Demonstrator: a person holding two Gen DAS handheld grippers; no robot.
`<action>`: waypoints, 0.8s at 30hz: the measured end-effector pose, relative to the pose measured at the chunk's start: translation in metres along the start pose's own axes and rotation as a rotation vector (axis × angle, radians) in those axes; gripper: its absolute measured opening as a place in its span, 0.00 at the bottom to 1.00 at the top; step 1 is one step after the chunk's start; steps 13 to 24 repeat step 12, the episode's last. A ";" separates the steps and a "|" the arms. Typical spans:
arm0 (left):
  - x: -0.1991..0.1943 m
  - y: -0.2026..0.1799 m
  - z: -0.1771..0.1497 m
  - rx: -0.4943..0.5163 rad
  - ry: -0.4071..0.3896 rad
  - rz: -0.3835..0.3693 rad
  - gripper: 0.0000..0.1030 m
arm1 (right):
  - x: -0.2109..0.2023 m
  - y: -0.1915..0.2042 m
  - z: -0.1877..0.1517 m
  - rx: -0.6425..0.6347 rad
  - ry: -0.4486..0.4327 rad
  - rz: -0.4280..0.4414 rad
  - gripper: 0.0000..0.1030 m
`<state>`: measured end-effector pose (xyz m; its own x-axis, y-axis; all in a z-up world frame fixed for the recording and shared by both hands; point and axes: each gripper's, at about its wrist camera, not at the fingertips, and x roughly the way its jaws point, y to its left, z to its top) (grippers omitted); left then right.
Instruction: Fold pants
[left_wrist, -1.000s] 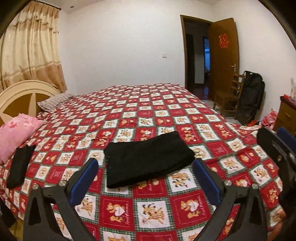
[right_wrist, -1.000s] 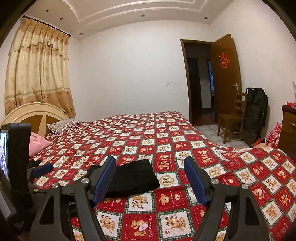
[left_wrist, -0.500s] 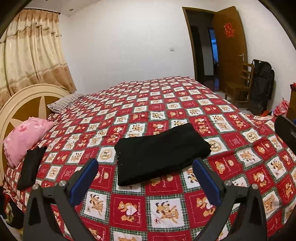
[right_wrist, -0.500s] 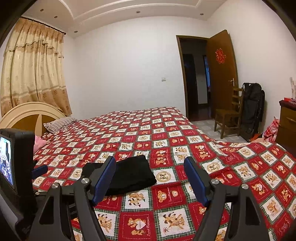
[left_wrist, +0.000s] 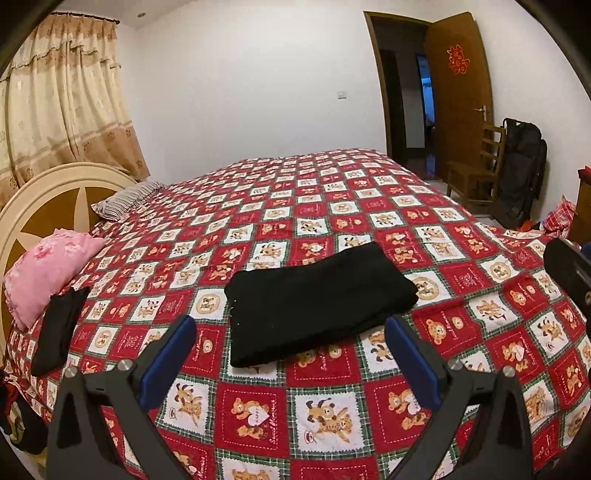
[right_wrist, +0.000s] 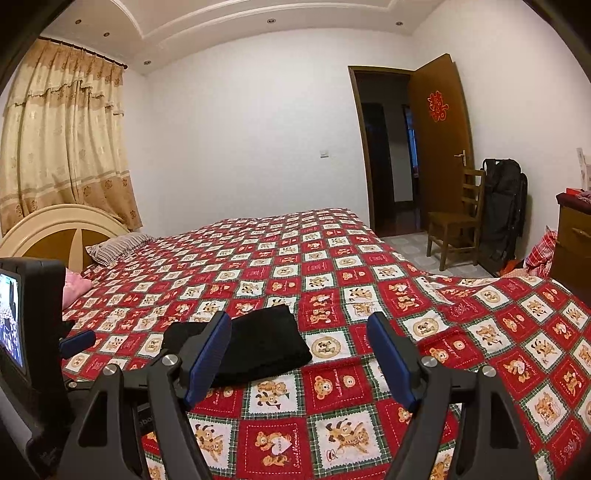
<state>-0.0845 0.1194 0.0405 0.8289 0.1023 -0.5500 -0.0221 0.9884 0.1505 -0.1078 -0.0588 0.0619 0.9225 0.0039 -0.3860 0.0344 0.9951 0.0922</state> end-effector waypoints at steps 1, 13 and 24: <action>0.000 0.000 -0.001 0.001 -0.001 -0.006 1.00 | 0.000 0.000 0.000 0.001 -0.001 -0.001 0.75; 0.000 -0.001 -0.003 0.002 -0.011 -0.027 1.00 | 0.003 -0.003 -0.001 0.009 0.011 -0.008 0.75; 0.000 -0.001 -0.003 0.002 -0.011 -0.027 1.00 | 0.003 -0.003 -0.001 0.009 0.011 -0.008 0.75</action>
